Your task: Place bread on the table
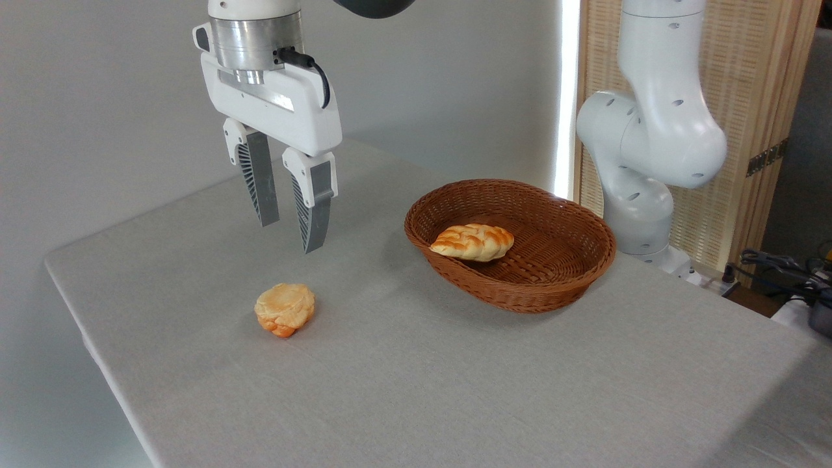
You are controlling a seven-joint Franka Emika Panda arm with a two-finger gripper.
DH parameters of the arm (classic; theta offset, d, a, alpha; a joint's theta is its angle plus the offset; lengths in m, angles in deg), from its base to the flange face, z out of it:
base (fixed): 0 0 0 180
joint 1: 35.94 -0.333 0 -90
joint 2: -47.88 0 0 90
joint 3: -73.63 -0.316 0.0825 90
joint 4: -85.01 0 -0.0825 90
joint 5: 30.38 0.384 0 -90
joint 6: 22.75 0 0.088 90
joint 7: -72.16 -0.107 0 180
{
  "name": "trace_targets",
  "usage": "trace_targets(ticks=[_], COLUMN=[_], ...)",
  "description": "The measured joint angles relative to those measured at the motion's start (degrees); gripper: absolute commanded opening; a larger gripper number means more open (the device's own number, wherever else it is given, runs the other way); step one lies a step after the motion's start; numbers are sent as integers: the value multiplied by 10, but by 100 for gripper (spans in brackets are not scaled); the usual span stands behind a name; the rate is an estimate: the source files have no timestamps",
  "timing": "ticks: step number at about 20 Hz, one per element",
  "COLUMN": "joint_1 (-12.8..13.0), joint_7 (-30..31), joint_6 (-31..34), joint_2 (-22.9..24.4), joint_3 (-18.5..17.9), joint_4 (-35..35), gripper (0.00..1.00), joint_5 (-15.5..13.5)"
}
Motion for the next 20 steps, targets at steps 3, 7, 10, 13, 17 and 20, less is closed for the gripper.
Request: trace_targets(ticks=[3,7,10,13,17,20], joint_1=[1,2,2,2,3,3], joint_7=[0,0,0,0,0,0], joint_6=[0,0,0,0,0,0], joint_2=[0,-1,-1,-1,-1,-1], joint_3=[3,5,5,5,12,15], joint_4=[0,0,0,0,0,0], gripper=[100,100,100,100,100,100], joint_5=[0,0,0,0,0,0])
